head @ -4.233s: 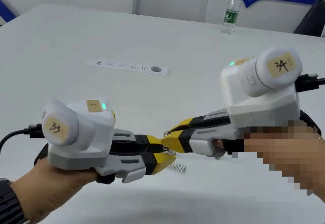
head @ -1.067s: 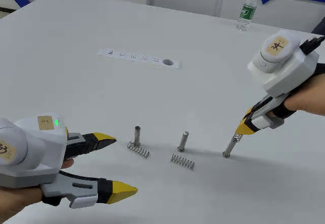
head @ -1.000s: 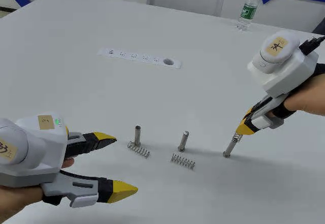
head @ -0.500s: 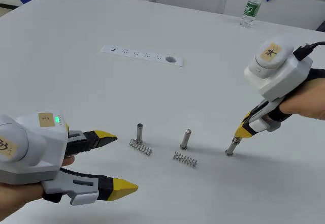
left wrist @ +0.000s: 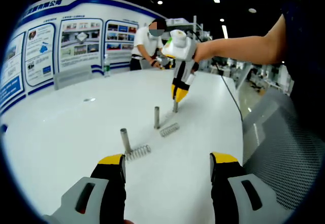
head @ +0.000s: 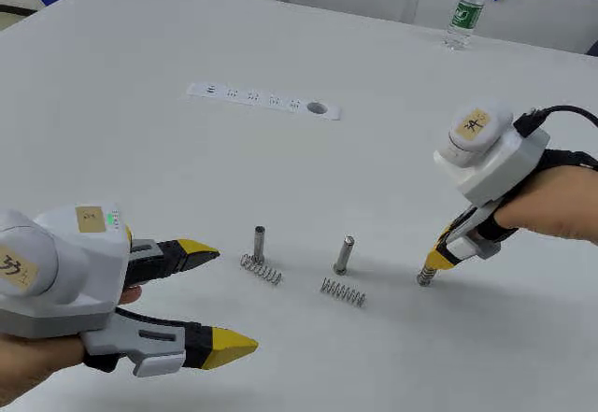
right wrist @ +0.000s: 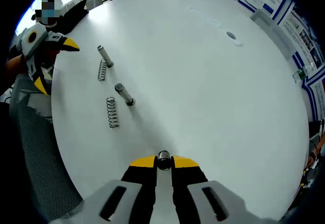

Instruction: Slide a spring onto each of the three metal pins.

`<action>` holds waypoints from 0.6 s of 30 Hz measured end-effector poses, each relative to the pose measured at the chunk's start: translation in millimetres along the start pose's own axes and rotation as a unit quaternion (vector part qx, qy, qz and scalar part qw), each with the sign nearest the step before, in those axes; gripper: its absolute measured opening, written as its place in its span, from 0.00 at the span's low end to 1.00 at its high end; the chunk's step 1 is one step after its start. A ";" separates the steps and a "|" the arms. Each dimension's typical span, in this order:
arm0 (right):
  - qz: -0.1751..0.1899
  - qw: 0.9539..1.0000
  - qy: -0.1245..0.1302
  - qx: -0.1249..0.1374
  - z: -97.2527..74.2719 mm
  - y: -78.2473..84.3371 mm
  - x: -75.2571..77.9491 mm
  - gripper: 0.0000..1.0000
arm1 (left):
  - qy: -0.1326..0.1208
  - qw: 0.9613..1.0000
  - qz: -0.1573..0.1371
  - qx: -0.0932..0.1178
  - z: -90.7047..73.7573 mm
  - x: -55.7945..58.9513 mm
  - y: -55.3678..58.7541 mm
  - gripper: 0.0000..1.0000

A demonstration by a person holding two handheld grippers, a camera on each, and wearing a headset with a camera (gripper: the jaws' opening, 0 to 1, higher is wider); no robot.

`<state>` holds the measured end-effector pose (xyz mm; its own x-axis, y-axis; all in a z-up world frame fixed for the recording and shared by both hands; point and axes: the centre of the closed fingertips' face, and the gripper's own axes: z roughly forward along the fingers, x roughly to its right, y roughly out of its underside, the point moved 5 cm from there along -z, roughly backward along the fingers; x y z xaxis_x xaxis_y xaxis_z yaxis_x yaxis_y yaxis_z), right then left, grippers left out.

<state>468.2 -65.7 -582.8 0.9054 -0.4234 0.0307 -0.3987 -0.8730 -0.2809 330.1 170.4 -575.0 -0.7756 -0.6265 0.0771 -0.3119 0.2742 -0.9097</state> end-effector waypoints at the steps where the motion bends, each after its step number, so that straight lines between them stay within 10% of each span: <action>1: 0.000 1.000 0.000 -0.001 1.6 0.3 0.0 0.12 | 0.000 1.000 0.000 0.000 0.0 0.1 0.0 0.68; 18: -0.011 1.000 0.005 0.019 -0.4 1.9 -3.1 0.19 | 0.002 1.000 0.001 0.000 1.2 0.3 -0.9 0.69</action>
<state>464.5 -66.1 -583.1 0.9126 -0.4063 0.0464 -0.3725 -0.8728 -0.3154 330.8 169.1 -574.7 -0.7783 -0.6232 0.0768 -0.3106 0.2758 -0.9097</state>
